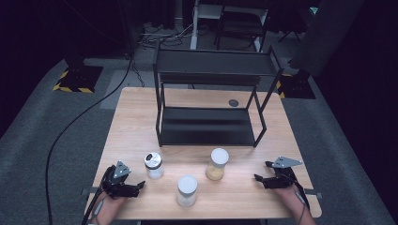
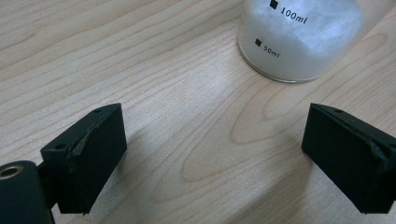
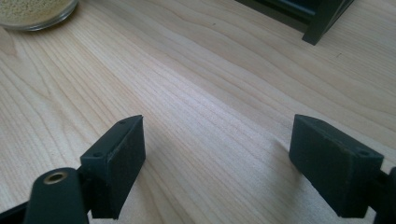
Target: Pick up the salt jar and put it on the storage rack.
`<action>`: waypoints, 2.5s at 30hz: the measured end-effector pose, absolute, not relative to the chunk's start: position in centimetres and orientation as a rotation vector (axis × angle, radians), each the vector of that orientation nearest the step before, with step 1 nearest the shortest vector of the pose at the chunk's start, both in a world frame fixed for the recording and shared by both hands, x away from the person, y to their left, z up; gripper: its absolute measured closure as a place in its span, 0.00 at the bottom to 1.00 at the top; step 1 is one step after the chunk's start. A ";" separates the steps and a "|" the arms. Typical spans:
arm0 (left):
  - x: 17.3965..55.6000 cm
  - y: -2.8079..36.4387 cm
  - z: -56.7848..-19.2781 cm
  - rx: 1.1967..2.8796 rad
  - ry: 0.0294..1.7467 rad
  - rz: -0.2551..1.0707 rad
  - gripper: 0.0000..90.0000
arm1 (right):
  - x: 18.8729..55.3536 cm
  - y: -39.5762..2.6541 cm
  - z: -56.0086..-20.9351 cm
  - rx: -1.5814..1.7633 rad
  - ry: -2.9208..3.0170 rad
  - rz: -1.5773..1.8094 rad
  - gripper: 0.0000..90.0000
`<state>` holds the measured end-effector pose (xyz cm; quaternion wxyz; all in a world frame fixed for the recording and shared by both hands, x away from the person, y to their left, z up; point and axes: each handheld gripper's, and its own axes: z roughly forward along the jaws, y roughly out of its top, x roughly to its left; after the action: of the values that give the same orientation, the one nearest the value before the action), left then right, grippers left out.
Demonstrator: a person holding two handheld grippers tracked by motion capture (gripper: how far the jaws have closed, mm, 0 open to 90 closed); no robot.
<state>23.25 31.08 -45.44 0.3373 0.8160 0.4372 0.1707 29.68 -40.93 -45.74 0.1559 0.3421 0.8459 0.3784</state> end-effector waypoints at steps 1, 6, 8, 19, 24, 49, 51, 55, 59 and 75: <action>23.2 31.1 -45.4 2.127 1.140 0.445 0.07 | 29.7 -40.9 -45.7 0.979 2.422 1.084 0.20; 23.2 31.1 -45.5 2.124 1.142 0.449 0.08 | 29.7 -40.9 -45.7 0.980 2.422 1.083 0.20; 23.2 31.1 -45.5 2.124 1.142 0.449 0.08 | 29.7 -40.9 -45.7 0.980 2.422 1.083 0.20; 23.2 31.0 -45.4 2.122 1.147 0.450 0.08 | 29.6 -40.9 -45.7 0.984 2.420 1.083 0.20; 23.0 31.0 -45.5 2.113 1.157 0.458 0.09 | 29.6 -40.9 -45.7 0.984 2.420 1.083 0.20; 17.9 31.7 -41.6 1.850 0.996 0.628 0.09 | 29.6 -40.9 -45.7 0.987 2.417 1.083 0.20; 17.6 31.7 -41.5 1.833 0.984 0.636 0.09 | 29.6 -40.9 -45.7 0.987 2.417 1.083 0.20; 17.3 31.5 -41.3 1.813 0.970 0.656 0.09 | 29.6 -40.9 -45.8 0.987 2.417 1.082 0.20; 17.7 31.1 -41.5 1.802 0.970 0.651 0.09 | 29.6 -40.9 -45.8 0.989 2.416 1.082 0.20; 19.8 29.1 -41.6 1.782 0.910 0.608 0.09 | 29.6 -40.8 -45.8 0.988 2.414 1.082 0.20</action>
<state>19.83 29.07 -41.61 0.5014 0.7373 0.3765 0.2514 29.58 -40.84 -45.77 0.1580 0.3456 0.8441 0.3783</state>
